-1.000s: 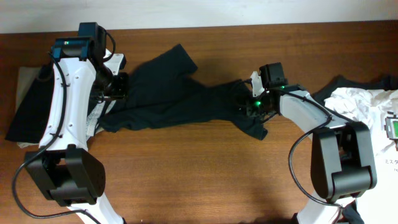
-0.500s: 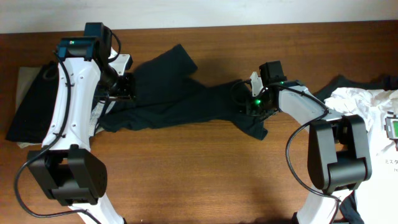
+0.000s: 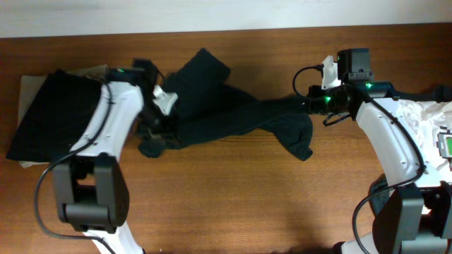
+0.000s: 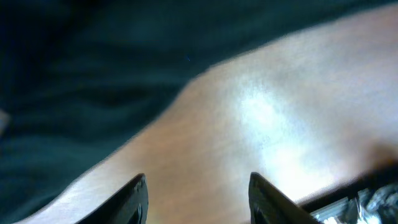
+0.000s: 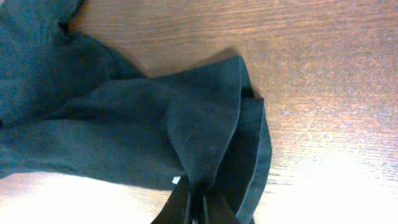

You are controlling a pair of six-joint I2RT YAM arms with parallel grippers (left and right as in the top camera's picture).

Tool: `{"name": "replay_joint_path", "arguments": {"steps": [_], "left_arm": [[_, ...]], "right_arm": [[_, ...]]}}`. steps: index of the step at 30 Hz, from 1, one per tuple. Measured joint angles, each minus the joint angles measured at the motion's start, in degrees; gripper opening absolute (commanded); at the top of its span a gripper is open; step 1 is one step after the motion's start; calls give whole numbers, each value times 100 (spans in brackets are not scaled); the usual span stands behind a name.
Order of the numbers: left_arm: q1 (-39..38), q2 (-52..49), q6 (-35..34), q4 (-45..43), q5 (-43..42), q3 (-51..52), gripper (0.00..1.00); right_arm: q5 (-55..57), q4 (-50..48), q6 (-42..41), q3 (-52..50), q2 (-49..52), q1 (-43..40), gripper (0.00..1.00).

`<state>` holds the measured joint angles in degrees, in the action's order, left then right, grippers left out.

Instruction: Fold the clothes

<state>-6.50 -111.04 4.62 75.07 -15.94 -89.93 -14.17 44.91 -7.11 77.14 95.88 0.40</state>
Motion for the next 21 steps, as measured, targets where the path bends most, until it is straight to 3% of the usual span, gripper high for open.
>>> {"name": "replay_joint_path", "arguments": {"steps": [4, 9, 11, 15, 18, 21], "left_arm": [[-223, -7, -232, -1388, -101, 1419, 50], [-223, -7, -275, -2275, 105, 1473, 50], [-223, -7, -273, -2269, 190, 1471, 45], [-221, -9, -289, -1325, 487, 887, 45], [-210, -7, -264, -1360, 697, 455, 46], [-289, -7, -87, -1434, 774, 616, 57]], "right_arm": [[0, 4, 2, 2, 0, 0, 4], [0, 74, 4, 2, 0, 0, 4], [0, 81, 0, 2, 0, 0, 4], [0, 109, 2, 0, -2, 0, 4], [0, 103, 2, 2, -2, 0, 4], [0, 118, 2, 2, -2, 0, 4]]}}
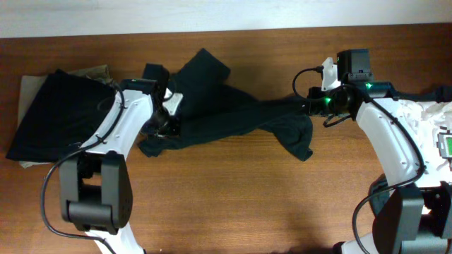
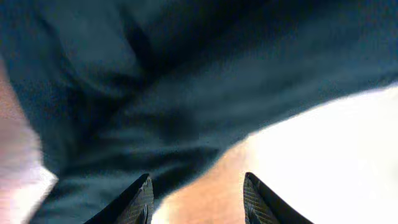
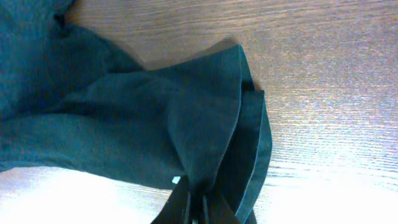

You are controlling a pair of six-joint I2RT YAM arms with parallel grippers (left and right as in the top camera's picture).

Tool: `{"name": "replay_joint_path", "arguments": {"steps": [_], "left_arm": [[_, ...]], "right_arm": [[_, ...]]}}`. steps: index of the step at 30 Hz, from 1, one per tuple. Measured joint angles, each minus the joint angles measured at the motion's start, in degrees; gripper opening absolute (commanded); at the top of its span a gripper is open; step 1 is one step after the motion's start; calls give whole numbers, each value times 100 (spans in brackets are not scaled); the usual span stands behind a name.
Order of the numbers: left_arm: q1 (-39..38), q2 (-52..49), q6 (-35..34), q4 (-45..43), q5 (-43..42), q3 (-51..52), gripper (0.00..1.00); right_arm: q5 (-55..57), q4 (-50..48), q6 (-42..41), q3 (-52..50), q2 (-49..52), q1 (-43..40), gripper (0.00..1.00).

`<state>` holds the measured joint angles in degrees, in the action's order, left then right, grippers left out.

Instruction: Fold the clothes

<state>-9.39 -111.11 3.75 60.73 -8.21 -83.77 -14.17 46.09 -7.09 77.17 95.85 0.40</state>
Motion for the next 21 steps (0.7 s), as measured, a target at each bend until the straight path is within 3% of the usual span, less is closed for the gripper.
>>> {"name": "replay_joint_path", "arguments": {"steps": [2, 4, 5, 9, 12, 13, 14, 15, 18, 21], "left_arm": [[-118, 0, 120, -116, 129, 420, 61], [-142, -2, 142, -688, 481, 815, 6], [-142, -2, 160, -844, 616, 905, 0], [-142, 7, 254, -70, 796, 750, 0], [-142, 144, 289, 492, 918, -90, 2], [-142, 391, 334, 376, 1036, -387, 17], [-142, 549, 387, 221, 1106, -457, 41], [-142, 612, 417, 44, 1176, -503, 47], [-142, 470, 446, 11, 1259, -503, 54], [-142, 282, 444, 452, 1078, -498, 54]], "right_arm": [[0, 28, -2, -2, 0, 0, 4], [2, 22, -2, -2, 0, 0, 4], [2, 46, 0, 0, 0, 0, 4], [0, 131, 7, -2, -2, 0, 4], [2, 138, 26, -2, -2, 0, 4], [2, 136, 24, -2, -2, 0, 4], [2, 138, 26, -2, -2, 0, 4], [2, 138, 26, -2, -2, 0, 4], [2, 136, 26, -2, -2, 0, 4], [2, 164, 26, -2, -2, 0, 4]]}}
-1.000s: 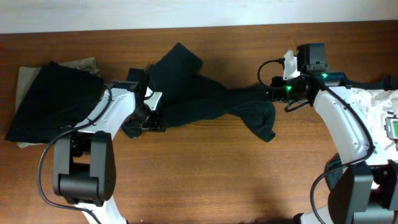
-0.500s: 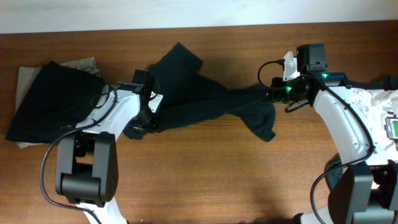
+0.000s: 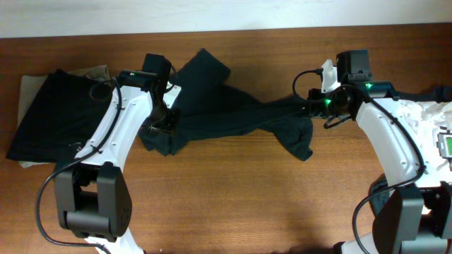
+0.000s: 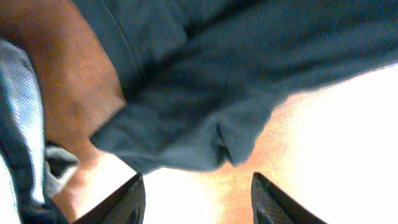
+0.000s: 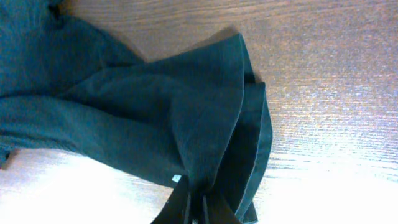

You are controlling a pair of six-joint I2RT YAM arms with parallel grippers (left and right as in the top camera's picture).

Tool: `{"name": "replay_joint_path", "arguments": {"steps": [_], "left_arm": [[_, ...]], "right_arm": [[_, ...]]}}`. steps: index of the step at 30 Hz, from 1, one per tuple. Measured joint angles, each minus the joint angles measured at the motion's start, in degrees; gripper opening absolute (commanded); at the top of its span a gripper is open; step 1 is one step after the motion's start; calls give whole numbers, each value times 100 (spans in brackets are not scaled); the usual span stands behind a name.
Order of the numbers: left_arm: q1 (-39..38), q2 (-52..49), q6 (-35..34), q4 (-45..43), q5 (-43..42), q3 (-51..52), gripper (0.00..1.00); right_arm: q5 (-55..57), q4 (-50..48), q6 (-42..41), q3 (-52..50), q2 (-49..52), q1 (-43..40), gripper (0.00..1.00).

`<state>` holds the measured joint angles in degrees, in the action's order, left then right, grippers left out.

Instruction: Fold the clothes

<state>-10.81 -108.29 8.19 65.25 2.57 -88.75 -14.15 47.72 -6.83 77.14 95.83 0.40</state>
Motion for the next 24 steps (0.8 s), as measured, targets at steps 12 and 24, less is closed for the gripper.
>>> {"name": "replay_joint_path", "arguments": {"steps": [12, 24], "left_arm": [[-638, -37, 76, -1698, 407, 1729, 49], [-643, -533, -26, -2225, 514, 1580, 0]], "right_arm": [[4, 17, 2, 2, 0, 0, 4], [22, 28, 2, 2, 0, 0, 4]]}}
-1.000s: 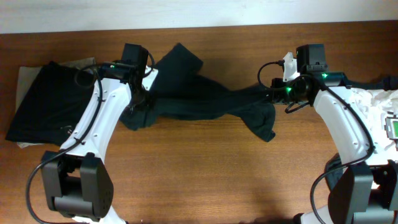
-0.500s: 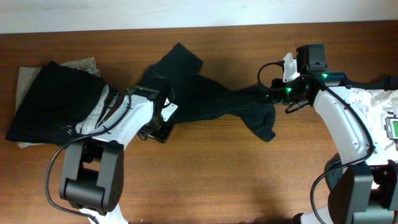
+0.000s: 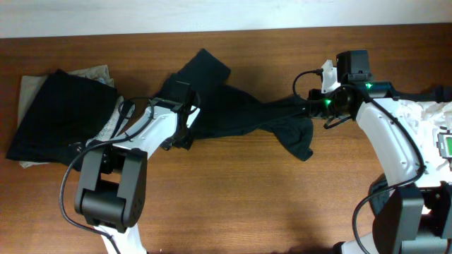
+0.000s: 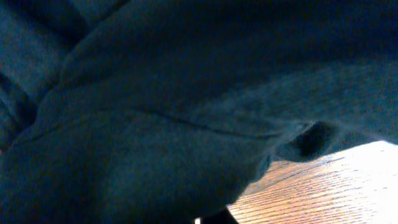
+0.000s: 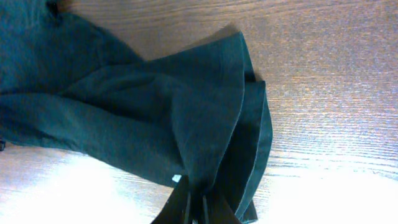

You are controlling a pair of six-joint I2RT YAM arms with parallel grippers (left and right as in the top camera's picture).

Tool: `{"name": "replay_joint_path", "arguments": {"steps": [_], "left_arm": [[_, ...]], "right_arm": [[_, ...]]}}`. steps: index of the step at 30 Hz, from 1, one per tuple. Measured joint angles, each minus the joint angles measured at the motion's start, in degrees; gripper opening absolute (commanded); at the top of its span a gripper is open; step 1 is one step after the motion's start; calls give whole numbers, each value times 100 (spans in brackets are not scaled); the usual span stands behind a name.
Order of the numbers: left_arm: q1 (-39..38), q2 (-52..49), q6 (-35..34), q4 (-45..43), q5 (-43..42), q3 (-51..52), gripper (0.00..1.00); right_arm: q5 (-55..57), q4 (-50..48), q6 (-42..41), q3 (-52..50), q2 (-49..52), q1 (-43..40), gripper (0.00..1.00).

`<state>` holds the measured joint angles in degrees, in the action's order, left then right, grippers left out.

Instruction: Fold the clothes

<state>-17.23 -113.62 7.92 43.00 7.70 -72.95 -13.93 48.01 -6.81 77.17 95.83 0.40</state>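
A dark green garment (image 3: 233,113) lies crumpled across the middle of the wooden table (image 3: 233,204). My left gripper (image 3: 185,134) sits low at the garment's lower left edge. In the left wrist view the dark cloth (image 4: 155,112) fills nearly everything, and only a sliver of the closed jaws of the left gripper (image 4: 208,219) shows, shut on the fabric. My right gripper (image 3: 311,106) is at the garment's right end. In the right wrist view the right gripper (image 5: 196,202) is shut on a bunched fold of the garment (image 5: 155,118).
A folded black garment (image 3: 49,116) rests on a beige cloth at the far left. Crumpled white cloth (image 3: 424,116) and a small device (image 3: 445,144) lie at the right edge. Bare wood stretches along the front of the table.
My left gripper has gone from open above the garment's left edge to shut on its lower left hem, a little further right. The right gripper still holds its fold.
My left gripper was open over bare wood beside the garment's left end, then open over the cloth, then open at the left edge. Now it is shut on that hem. The right gripper kept its hold on the right end throughout.
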Motion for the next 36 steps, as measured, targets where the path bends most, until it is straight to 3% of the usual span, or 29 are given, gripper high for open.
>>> {"name": "replay_joint_path", "arguments": {"steps": [2, 8, 11, 17, 23, 26, 30, 34, 36], "left_arm": [[0, -37, -4, 205, -20, -92, 0], [0, -26, -46, 2608, -393, -1069, 0], [0, 1152, -42, 3370, -433, -1679, 0], [13, 2824, 24, 4017, -450, -2149, 0], [166, 3866, 48, 4350, 304, -4774, 0], [166, 4214, 203, 4179, 586, -5458, 0], [168, 3429, 299, 3960, 496, -5547, 0], [247, 1246, 765, 2680, -566, -5515, 0], [319, 428, 907, 2369, -800, -5853, 0]], "right_arm": [[-2, 4, 0, 0, 0, 0, 4], [22, 39, 0, -2, -28, 0, 4], [463, 380, -52, 4, -793, 0, 4], [933, 1051, -103, 111, -1902, 0, 4], [695, 1762, -378, 1974, -2992, 0, 4], [490, 1808, -658, 2356, -3346, 0, 4], [387, 1449, -789, 2378, -2636, 0, 4], [179, 162, -800, 2343, -1054, 0, 4], [155, -702, -721, 2310, -841, -7, 4]]}}
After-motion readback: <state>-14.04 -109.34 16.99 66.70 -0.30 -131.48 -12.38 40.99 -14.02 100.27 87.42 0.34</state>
